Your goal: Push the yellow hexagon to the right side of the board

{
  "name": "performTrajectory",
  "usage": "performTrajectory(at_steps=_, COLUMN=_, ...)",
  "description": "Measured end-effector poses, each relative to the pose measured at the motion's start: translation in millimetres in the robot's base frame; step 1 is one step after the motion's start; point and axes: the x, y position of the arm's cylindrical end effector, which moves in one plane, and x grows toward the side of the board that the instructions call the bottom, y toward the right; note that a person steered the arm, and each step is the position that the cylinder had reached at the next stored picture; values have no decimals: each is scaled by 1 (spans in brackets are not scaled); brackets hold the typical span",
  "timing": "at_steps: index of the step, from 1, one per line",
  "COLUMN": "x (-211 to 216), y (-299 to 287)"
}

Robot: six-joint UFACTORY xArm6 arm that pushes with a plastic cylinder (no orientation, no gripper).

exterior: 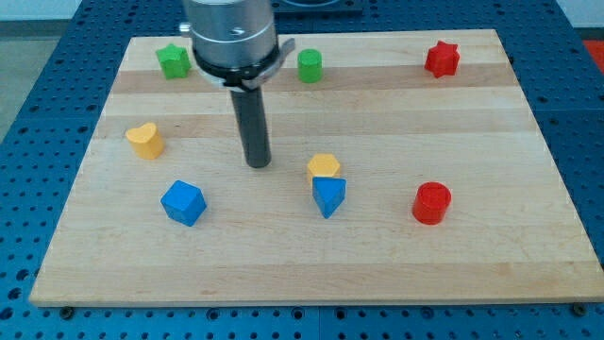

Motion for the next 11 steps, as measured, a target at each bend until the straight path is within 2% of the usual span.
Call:
performTrajectory(at_steps=1, x=51, y=8)
performTrajectory(at_steps=2, x=78, y=20)
performTrajectory(at_steps=3, x=70, y=52)
performTrajectory(at_steps=4, x=27, y=77)
performTrajectory(at_steps=5, x=10, y=83)
performTrajectory(at_steps=7, x=9, y=64)
performTrajectory(at_steps=8, x=-7, y=56)
performTrajectory(at_steps=9, x=-35, y=69)
performTrajectory(at_steps=11, x=-35, y=92)
